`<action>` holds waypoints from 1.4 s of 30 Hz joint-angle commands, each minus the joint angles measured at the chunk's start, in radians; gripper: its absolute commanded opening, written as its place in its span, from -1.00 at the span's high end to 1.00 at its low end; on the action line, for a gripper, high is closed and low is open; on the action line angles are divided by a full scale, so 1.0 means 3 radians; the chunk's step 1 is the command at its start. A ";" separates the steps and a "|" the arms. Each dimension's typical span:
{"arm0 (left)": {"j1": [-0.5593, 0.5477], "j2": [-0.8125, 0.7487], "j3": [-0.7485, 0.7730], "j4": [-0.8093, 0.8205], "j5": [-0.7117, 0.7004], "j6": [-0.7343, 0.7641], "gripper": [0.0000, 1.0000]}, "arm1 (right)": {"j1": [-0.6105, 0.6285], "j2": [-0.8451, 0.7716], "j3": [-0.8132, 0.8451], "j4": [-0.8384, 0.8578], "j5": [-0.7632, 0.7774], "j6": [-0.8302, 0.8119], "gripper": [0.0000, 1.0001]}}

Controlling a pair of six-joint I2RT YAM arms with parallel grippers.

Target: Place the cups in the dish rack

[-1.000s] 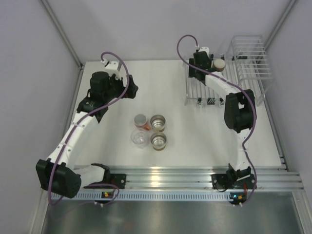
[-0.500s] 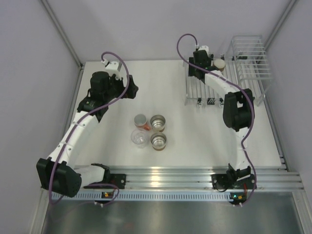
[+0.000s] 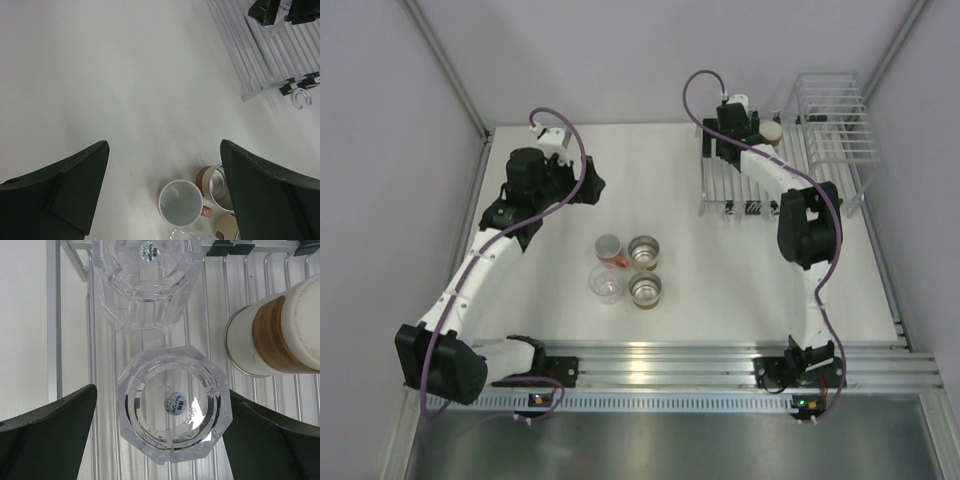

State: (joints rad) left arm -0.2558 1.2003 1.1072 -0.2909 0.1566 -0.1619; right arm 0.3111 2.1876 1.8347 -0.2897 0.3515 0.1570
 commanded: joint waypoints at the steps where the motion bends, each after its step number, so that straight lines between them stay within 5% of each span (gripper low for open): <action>1: 0.0019 -0.0089 -0.0019 0.0151 0.0051 0.0003 -0.97 | -0.0040 -0.0087 0.0056 0.0025 0.0086 -0.0037 -0.99; 13: 0.0019 -0.0110 -0.0040 0.0167 0.0066 0.0008 -0.96 | -0.0040 -0.0394 -0.0204 0.0152 0.0218 -0.0022 -0.99; 25: -0.0006 -0.0202 -0.0106 0.0121 -0.0123 0.0105 -0.96 | -0.0040 -0.1630 -0.1435 0.0444 0.0495 -0.0007 -0.99; 30: -0.0323 -0.0151 -0.0050 -0.0104 -0.0486 0.0258 -0.96 | -0.0035 -0.2351 -0.1968 0.0449 0.0347 0.0003 -0.99; 42: -0.1090 -0.0131 -0.0209 -0.0396 -0.0440 0.0509 -0.94 | -0.0035 -0.3564 -0.2894 0.0286 0.0194 0.0151 -0.99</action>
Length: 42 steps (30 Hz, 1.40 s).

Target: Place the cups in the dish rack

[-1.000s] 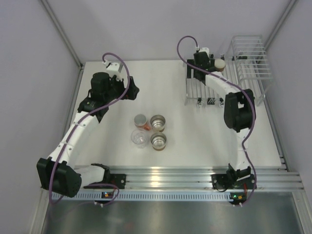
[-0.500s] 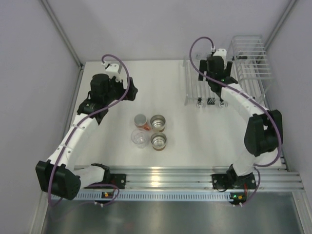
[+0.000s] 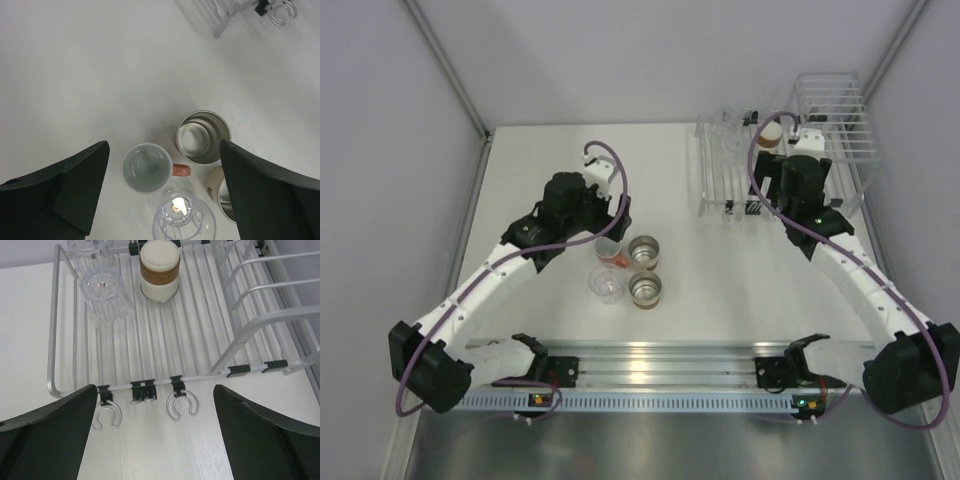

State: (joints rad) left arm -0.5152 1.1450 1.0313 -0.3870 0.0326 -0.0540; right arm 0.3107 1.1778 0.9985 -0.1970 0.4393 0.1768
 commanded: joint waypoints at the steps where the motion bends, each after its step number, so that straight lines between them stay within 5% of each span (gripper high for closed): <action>1: -0.0307 0.0145 0.0060 -0.0085 -0.0017 0.0149 -0.93 | -0.0034 -0.0279 -0.0183 -0.0023 -0.0109 0.0091 -0.99; 24: -0.0476 0.1373 0.0586 -0.0239 -0.0241 0.0456 -0.83 | -0.0039 -0.0781 -0.0690 0.0048 -0.0298 0.0126 -0.99; 42: -0.0476 0.1798 0.0673 -0.0346 -0.0390 0.0492 0.20 | -0.0039 -0.0889 -0.0767 0.0069 -0.0268 0.0116 -0.99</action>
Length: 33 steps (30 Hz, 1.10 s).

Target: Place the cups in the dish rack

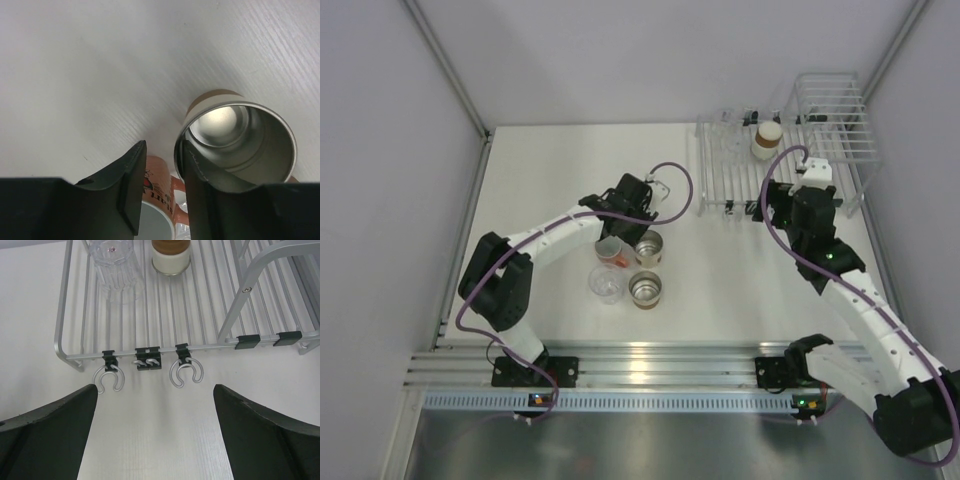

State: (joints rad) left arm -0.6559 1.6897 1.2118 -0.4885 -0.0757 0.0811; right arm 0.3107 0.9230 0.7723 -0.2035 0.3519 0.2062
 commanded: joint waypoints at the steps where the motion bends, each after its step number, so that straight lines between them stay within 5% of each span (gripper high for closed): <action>1: -0.0007 -0.0018 0.0077 -0.0008 -0.0024 0.0042 0.25 | -0.0039 -0.0034 -0.0018 0.0090 0.0029 0.0018 -0.99; 10: -0.0007 0.0099 0.0143 -0.0028 0.0109 -0.0004 1.00 | -0.0039 -0.0065 -0.0023 0.0070 0.0080 0.0018 -0.99; 26: -0.0002 -0.0196 0.0542 -0.0013 -0.0417 -0.0403 1.00 | -0.0044 -0.0136 0.0028 0.0065 0.0034 0.0029 -0.99; 33: 0.0029 -0.0891 0.0272 0.0921 0.0215 -0.0909 1.00 | -0.0085 -0.0412 -0.0099 0.0366 -0.0584 0.0396 -0.99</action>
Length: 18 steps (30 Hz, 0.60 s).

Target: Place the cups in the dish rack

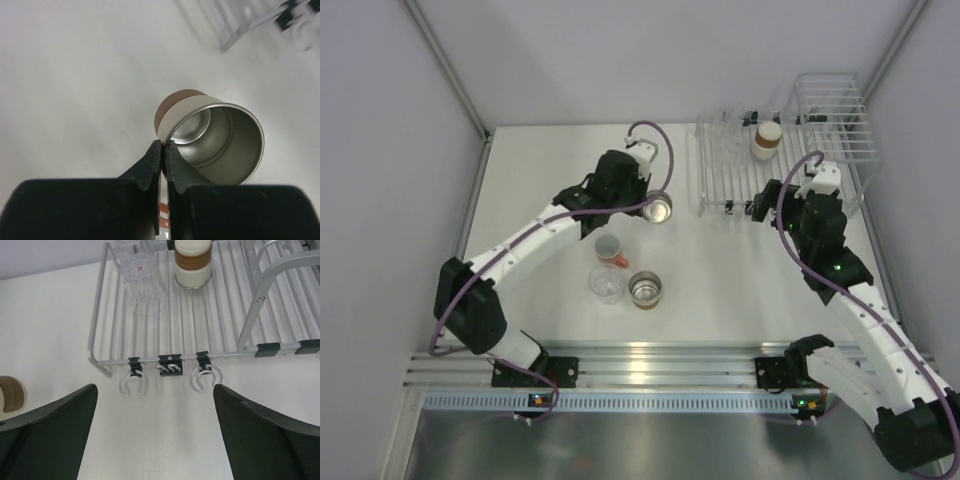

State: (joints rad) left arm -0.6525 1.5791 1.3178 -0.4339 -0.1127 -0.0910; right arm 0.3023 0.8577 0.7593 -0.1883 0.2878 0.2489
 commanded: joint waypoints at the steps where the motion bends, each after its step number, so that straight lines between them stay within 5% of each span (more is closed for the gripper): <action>1: 0.0022 -0.0620 -0.0285 0.0938 0.0598 -0.0488 1.00 | -0.0057 -0.0241 -0.0097 0.0402 -0.0478 0.0325 -0.99; 10: 0.0048 -0.1459 -0.1528 0.3385 0.1710 -0.1643 1.00 | -0.0057 -0.0522 -0.0776 0.2195 -0.1511 0.1404 -0.99; 18: 0.0058 -0.1322 -0.1953 0.4468 0.1991 -0.2237 1.00 | -0.0057 -0.0477 -0.1365 0.3756 -0.1900 0.2411 -0.99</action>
State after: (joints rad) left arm -0.6418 1.1763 0.7391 0.6163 0.4202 -0.6495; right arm 0.2958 0.7147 0.3645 0.6266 -0.2012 0.8135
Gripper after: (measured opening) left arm 0.069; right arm 0.993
